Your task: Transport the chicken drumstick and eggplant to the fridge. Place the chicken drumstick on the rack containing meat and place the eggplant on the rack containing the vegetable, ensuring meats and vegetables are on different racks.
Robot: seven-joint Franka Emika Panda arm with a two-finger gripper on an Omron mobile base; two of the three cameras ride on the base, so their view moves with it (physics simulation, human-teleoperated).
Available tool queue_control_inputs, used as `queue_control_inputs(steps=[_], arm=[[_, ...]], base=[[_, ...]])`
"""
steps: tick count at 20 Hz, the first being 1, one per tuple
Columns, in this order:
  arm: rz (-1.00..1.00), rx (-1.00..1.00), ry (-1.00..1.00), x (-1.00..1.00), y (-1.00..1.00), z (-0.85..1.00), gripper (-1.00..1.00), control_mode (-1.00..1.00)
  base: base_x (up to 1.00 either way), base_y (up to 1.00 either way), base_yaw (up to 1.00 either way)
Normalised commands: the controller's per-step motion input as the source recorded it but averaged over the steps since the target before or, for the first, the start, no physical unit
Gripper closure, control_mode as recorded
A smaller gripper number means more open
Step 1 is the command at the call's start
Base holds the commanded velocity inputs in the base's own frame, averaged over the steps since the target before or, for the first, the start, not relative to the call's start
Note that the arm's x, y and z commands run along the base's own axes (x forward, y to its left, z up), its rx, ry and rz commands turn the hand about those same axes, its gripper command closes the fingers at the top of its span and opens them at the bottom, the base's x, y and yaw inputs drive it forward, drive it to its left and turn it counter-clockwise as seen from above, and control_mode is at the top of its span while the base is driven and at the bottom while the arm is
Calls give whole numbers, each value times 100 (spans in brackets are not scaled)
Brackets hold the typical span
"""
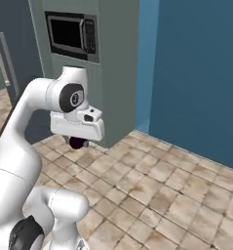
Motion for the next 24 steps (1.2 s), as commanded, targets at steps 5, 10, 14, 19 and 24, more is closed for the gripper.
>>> queue_control_inputs(steps=[5,10,14,19,24], arm=[[0,0,0,0,0,0,100,100],[0,0,0,0,0,0,100,100],[0,0,0,0,0,0,100,100],[0,0,0,0,0,0,100,100],[0,0,0,0,0,0,100,100]], base=[[100,-23,60],[100,-48,62],[99,-21,78],[97,-19,79],[98,-52,50]])
